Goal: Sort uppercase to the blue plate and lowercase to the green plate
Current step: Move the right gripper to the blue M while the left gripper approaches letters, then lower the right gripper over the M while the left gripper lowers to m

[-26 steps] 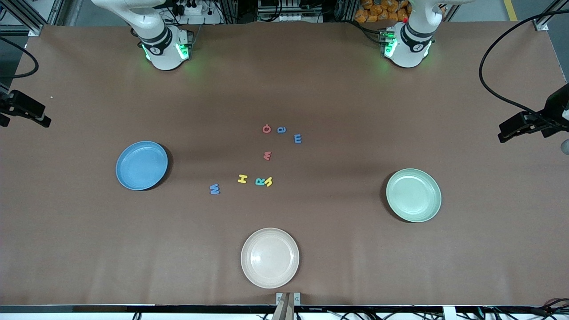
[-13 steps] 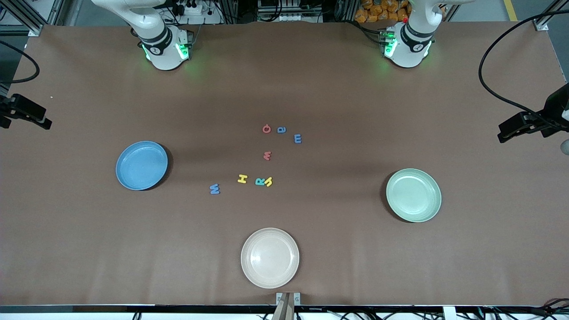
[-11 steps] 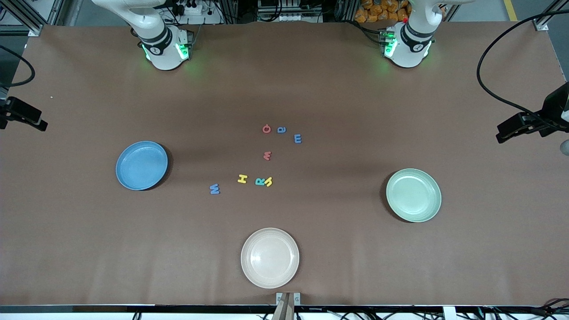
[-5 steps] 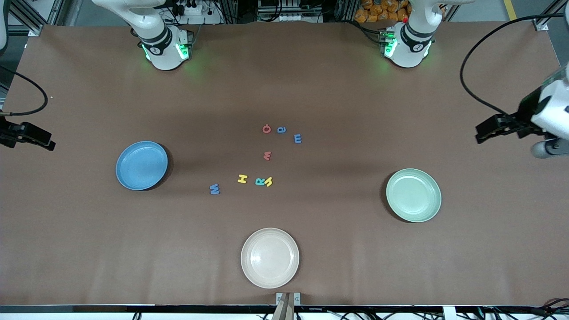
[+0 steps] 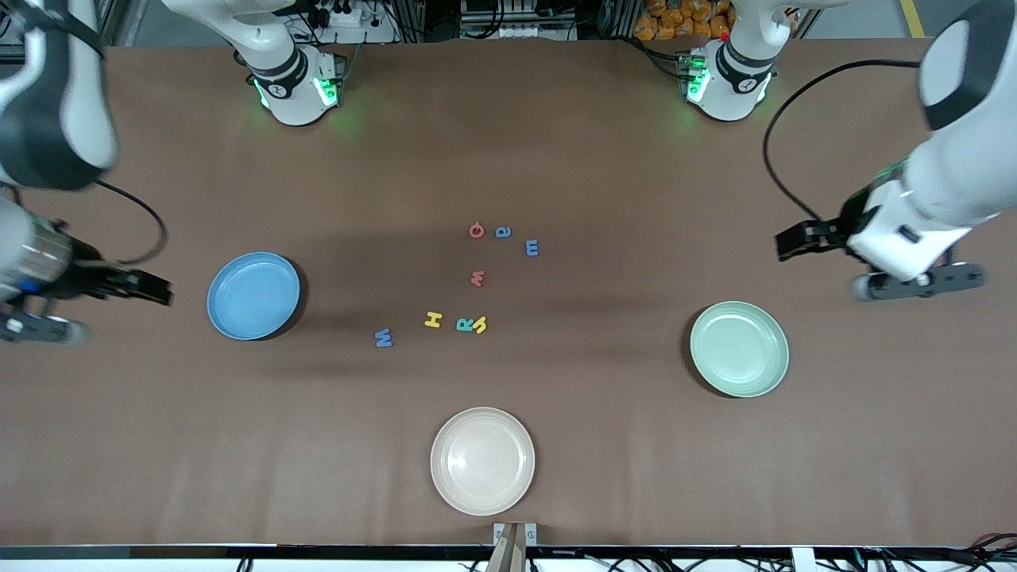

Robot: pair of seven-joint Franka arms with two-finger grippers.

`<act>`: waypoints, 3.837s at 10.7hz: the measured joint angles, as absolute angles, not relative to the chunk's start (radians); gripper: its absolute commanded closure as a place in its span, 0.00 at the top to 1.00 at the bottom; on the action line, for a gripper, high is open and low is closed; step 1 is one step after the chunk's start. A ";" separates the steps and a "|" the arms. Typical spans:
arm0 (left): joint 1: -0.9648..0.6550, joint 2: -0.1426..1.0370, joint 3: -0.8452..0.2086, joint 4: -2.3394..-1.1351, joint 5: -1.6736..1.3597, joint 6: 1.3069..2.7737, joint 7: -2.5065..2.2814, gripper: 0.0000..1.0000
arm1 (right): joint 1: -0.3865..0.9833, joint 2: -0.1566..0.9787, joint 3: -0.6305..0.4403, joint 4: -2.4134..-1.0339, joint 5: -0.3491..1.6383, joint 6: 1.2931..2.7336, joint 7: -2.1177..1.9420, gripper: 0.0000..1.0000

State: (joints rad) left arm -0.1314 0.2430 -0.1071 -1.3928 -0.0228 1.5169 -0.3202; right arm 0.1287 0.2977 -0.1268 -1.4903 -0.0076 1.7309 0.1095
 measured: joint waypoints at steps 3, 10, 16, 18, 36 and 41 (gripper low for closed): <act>-0.173 0.277 -0.112 -1.411 -0.030 1.550 -0.353 1.00 | 0.158 0.370 -0.126 -1.489 -0.007 1.805 0.209 1.00; -0.175 0.290 -0.110 -1.490 -0.030 1.622 -0.353 1.00 | 0.214 0.466 -0.124 -1.490 0.037 1.886 0.350 1.00; -0.228 0.282 -0.108 -1.698 -0.030 1.895 -0.344 1.00 | 0.228 0.516 -0.123 -1.489 0.172 1.948 0.502 1.00; -0.250 0.282 -0.108 -1.713 -0.031 1.906 -0.350 1.00 | 0.252 0.549 -0.121 -1.489 0.175 1.988 0.563 1.00; -0.455 0.377 -0.111 -1.796 -0.031 2.146 -0.585 1.00 | 0.358 0.676 -0.098 -1.537 0.175 2.245 1.270 1.00; -0.535 0.442 -0.158 -1.803 -0.031 2.276 -0.870 1.00 | 0.396 0.686 -0.098 -1.629 0.175 2.331 1.454 1.00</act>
